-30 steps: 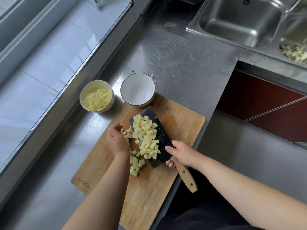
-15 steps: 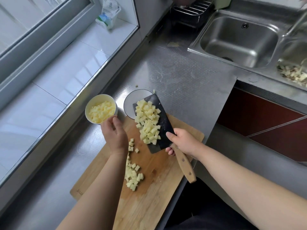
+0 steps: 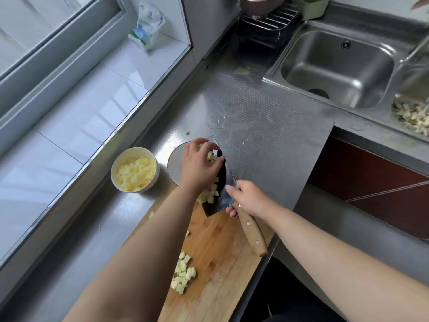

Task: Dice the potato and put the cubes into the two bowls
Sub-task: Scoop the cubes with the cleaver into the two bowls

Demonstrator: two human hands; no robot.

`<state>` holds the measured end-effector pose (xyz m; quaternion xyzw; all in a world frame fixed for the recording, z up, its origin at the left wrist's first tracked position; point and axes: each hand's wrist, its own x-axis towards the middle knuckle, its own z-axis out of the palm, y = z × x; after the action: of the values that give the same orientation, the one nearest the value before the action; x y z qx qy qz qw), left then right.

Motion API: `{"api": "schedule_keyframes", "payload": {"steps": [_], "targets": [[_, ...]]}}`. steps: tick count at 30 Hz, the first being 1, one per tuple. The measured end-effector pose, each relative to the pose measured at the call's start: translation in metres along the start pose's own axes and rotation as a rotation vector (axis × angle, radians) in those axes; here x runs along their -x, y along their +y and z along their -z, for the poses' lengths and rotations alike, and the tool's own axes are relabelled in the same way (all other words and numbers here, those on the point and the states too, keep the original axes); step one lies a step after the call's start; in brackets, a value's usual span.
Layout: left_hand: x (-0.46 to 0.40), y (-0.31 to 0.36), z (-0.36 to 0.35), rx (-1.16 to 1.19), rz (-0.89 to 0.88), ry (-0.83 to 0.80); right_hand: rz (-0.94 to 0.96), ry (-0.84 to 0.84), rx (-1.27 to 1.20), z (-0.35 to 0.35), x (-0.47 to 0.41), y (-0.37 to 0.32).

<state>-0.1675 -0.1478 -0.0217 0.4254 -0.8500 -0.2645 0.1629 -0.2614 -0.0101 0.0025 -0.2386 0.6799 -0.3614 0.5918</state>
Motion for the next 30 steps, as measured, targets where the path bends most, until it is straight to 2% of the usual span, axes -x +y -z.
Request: {"api": "schedule_keyframes", "payload": {"steps": [9,14,25,28,30], "targets": [[-0.01,-0.017,0.0,0.038,0.058,0.046,-0.013,0.012,0.017,0.006,-0.014,0.003],[-0.012,-0.03,0.002,-0.022,0.102,0.079,-0.023,0.009,0.015,0.009,-0.015,0.004],[-0.018,-0.052,0.013,-0.02,0.292,-0.032,-0.049,0.025,0.015,0.013,-0.014,0.005],[-0.014,-0.051,0.015,0.055,0.316,0.027,-0.042,0.052,0.005,0.015,-0.013,0.002],[-0.008,-0.045,0.018,0.121,0.237,0.142,-0.036,0.061,0.003,0.016,-0.013,-0.001]]}}
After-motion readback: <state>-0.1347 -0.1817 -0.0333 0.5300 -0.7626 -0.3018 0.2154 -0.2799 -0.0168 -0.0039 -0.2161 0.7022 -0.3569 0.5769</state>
